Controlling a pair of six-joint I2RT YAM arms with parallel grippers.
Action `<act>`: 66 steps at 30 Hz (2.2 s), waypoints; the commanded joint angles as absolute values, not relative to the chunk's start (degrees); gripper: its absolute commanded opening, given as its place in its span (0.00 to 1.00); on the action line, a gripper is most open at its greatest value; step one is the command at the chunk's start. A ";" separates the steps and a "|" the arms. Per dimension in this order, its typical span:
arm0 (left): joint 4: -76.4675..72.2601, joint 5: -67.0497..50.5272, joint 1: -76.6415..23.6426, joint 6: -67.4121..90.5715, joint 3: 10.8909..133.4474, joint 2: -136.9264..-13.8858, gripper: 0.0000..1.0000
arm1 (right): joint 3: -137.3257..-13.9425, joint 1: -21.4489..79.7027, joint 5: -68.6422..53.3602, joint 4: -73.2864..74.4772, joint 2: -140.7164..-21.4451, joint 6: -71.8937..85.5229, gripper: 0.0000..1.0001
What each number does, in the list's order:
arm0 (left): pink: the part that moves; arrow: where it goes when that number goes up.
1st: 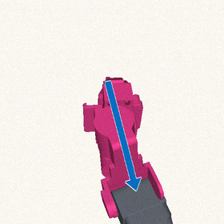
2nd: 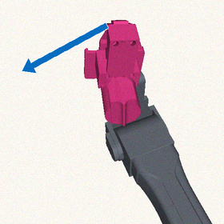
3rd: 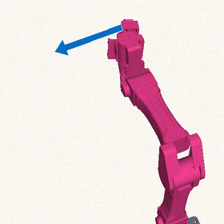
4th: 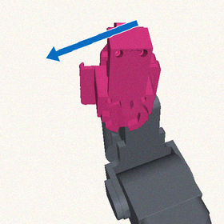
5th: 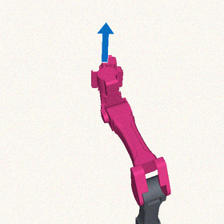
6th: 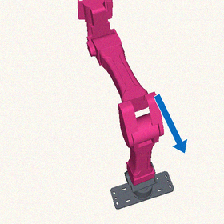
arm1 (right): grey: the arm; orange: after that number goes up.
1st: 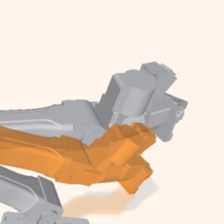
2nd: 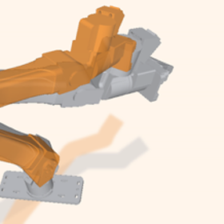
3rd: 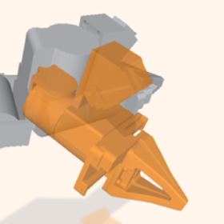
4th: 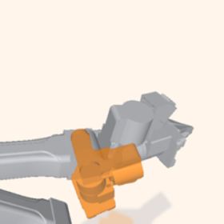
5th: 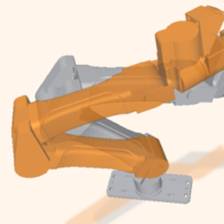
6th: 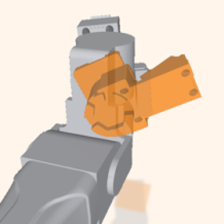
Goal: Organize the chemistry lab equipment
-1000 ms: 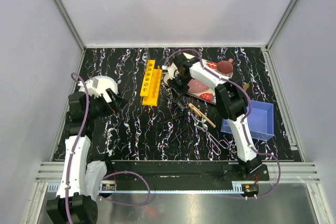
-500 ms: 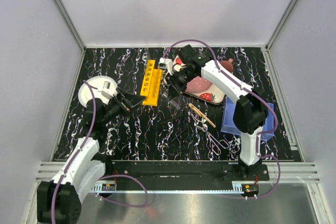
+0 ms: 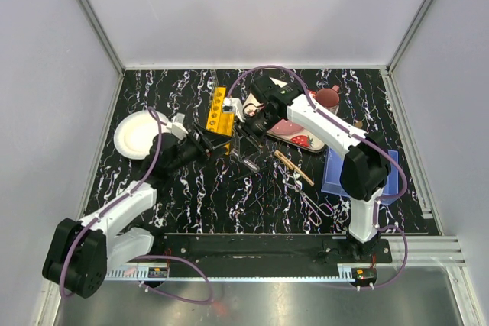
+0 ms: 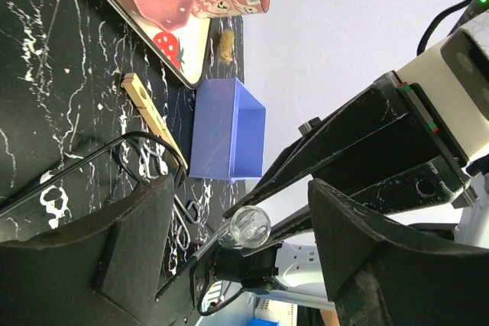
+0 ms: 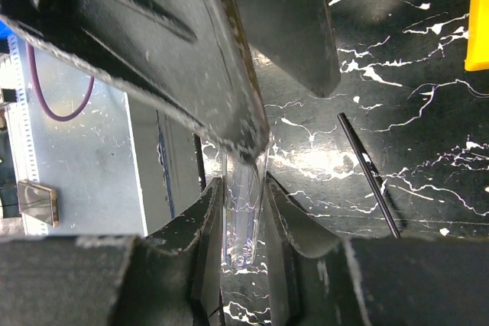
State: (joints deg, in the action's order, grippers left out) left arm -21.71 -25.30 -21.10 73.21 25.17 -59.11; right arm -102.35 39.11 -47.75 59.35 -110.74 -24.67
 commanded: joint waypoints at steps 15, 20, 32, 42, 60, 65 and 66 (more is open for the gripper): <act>-26.19 -23.91 -26.36 74.44 26.02 -61.43 0.54 | -104.06 40.43 -46.32 61.26 -110.57 -27.16 0.19; -26.28 -24.43 -26.81 74.53 25.66 -61.87 0.45 | -103.89 40.52 -45.26 61.17 -110.83 -27.25 0.19; -26.63 -25.93 -27.51 74.44 25.75 -63.72 0.38 | -103.71 40.61 -41.75 60.56 -111.09 -27.07 0.20; -27.25 -26.11 -27.69 73.22 25.40 -63.90 0.19 | -103.54 40.96 -41.04 61.00 -111.09 -27.42 0.23; 16.78 -10.82 -17.15 42.30 49.64 -57.73 0.19 | -100.56 28.05 -38.83 63.29 -94.85 -31.99 1.00; 21.44 -3.26 -16.79 34.64 60.45 -63.53 0.19 | -84.49 21.90 -40.25 52.05 -87.28 -29.45 1.00; 21.88 -2.29 -16.79 32.71 61.77 -64.50 0.19 | -82.46 21.54 -40.34 50.81 -86.32 -29.44 1.00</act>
